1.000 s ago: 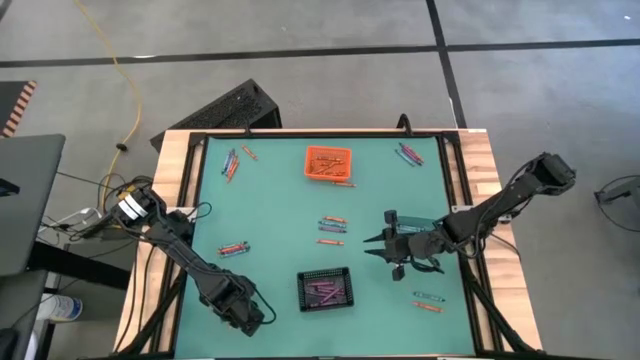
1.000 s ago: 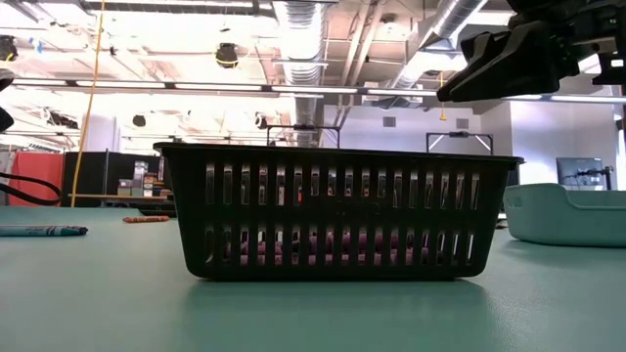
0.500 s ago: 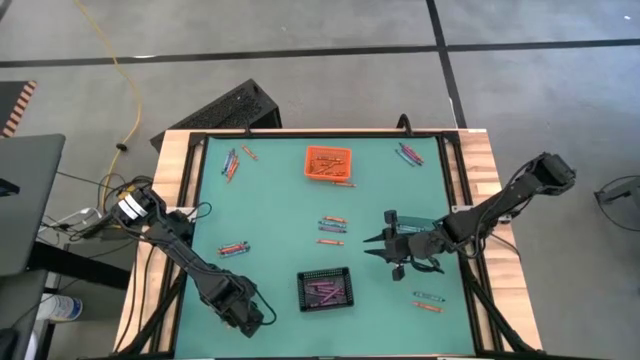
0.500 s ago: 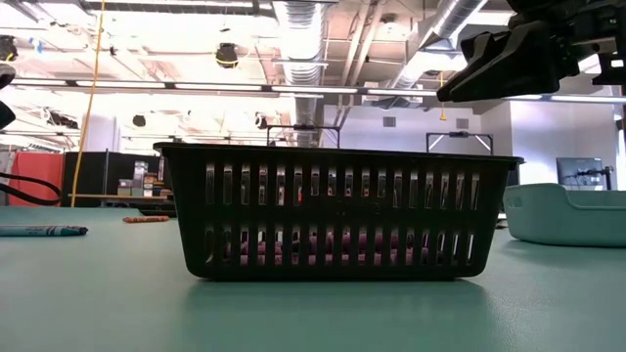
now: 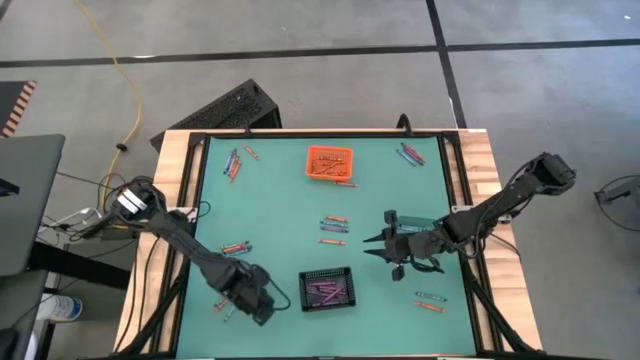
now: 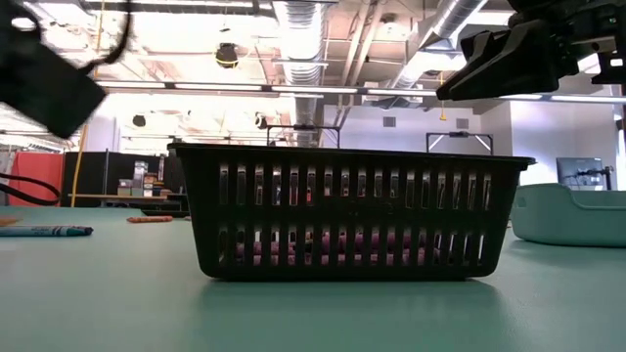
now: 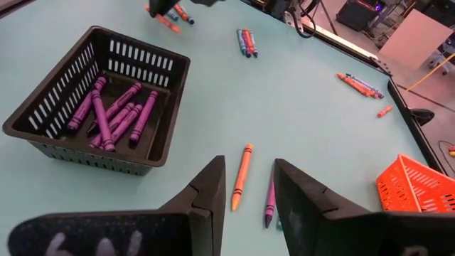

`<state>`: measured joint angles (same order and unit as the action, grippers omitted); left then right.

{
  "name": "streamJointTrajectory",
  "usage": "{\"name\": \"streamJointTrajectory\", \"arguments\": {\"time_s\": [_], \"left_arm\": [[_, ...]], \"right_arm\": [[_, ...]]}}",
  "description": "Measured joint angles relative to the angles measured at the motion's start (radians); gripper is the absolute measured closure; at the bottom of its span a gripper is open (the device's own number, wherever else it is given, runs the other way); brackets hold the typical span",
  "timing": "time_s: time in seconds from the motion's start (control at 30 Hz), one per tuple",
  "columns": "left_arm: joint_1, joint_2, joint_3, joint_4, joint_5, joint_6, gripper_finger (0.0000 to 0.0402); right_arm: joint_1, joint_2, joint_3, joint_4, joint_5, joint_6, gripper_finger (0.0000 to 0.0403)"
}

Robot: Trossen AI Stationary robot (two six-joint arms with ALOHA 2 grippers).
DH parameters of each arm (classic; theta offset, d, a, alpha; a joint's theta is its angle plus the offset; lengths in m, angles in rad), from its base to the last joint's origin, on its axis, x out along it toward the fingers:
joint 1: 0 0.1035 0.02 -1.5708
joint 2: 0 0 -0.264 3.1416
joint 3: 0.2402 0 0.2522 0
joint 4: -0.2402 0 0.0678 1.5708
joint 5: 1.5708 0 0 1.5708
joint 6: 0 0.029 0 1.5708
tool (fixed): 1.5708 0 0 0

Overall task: Sort crayons
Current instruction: Put the orange crayon into the orange bin

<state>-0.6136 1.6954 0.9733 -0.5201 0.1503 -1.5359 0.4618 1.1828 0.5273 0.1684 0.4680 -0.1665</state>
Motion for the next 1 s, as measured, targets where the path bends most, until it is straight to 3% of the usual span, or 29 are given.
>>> {"name": "streamJointTrajectory", "arguments": {"time_s": [0.6, 0.83, 1.0], "left_arm": [[0.474, -0.088, 0.004, -0.008, 0.029, 0.734, 0.0384], [0.651, -0.091, 0.108, -0.056, 0.025, 1.014, 0.0384], [0.782, -0.090, 0.207, -0.043, -0.073, 1.259, 0.0384]], "right_arm": [[0.000, 0.000, 0.000, 0.002, 0.001, -0.018, 0.0285], [0.000, 0.000, 0.000, 0.001, 0.003, -0.018, 0.0285], [0.000, 0.000, 0.000, 0.001, 0.008, -0.018, 0.0285]]}}
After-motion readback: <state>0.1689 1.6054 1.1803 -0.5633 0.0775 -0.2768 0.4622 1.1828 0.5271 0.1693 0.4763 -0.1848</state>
